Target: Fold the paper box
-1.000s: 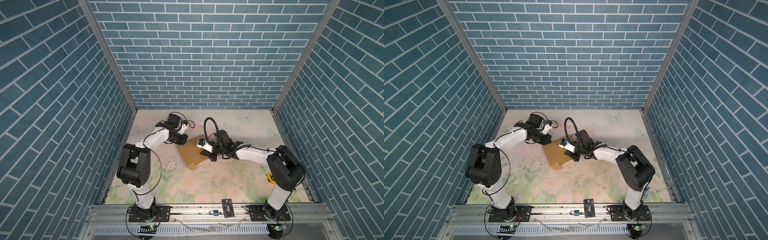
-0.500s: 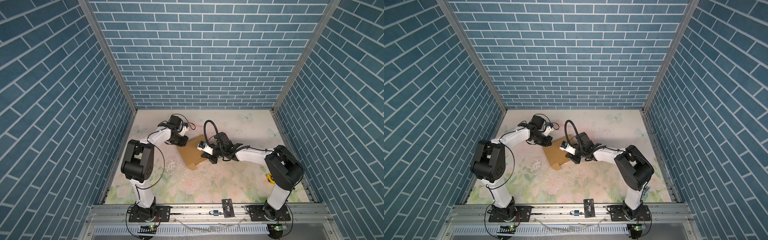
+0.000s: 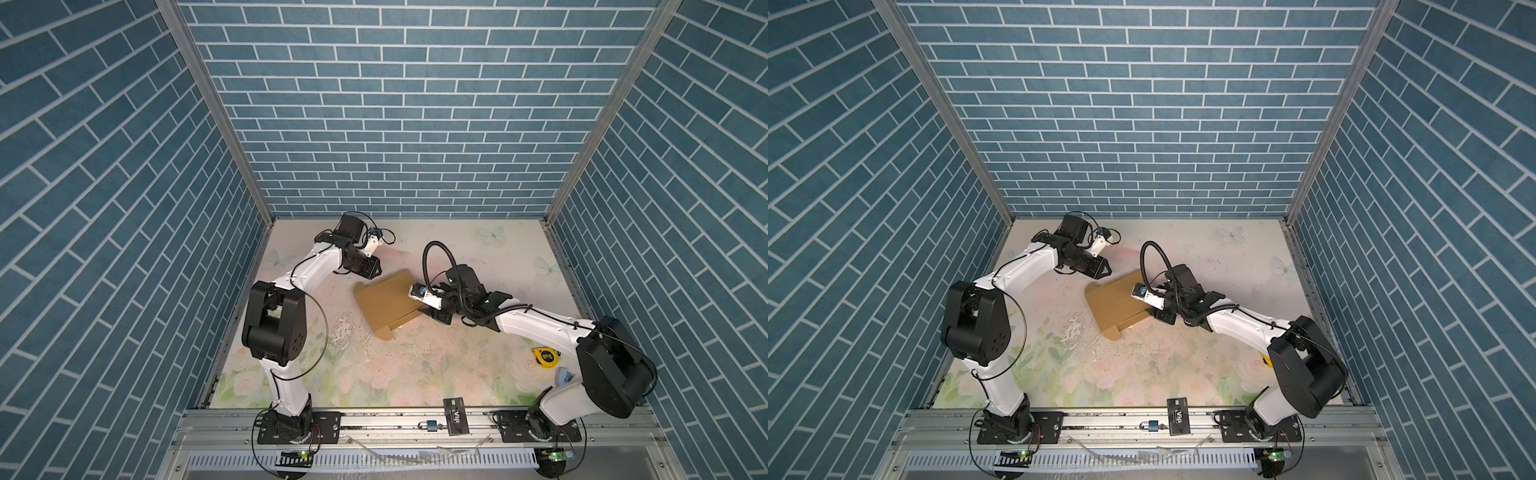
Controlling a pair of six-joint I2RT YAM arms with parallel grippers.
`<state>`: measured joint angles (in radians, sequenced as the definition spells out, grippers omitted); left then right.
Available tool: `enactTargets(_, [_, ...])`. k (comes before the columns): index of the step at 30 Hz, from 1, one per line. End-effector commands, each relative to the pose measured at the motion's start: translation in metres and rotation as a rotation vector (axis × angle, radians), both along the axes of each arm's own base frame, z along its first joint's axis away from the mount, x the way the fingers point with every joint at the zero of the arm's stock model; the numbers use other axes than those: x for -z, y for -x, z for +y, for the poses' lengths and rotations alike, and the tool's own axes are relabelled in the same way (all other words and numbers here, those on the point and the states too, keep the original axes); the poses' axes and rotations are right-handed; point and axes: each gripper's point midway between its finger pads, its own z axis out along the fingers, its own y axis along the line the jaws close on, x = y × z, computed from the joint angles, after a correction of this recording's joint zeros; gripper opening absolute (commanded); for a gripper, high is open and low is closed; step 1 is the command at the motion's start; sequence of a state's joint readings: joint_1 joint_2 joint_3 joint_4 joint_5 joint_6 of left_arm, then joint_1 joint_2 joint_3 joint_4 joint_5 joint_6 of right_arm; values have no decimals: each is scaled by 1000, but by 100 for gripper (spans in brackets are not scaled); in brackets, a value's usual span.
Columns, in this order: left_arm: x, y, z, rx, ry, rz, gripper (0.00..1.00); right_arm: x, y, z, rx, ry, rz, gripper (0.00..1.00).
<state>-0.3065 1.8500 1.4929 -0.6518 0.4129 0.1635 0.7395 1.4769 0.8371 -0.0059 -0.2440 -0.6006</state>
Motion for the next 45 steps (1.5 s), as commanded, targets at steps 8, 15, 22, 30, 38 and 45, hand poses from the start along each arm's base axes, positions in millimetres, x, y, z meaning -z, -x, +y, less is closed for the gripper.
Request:
enactTargets(8, [18,-7,-12,54,4,45,58,-3,-12,-33,46,110,-237,66])
enactTargets(15, [34,-9,-17,89,-15,80,59,11,-5,-41,53,110,-243,83])
enactTargets(22, [46,-9,-23,123,-6,121,58,19,-5,-42,46,119,-270,84])
enactTargets(30, [49,-12,-22,122,-6,133,50,25,-2,-35,25,128,-264,85])
enactTargets(38, [58,-17,-20,103,3,167,43,26,2,-32,3,145,-285,85])
enactTargets(45, [67,-18,-21,97,17,207,36,25,0,-27,-9,148,-352,83])
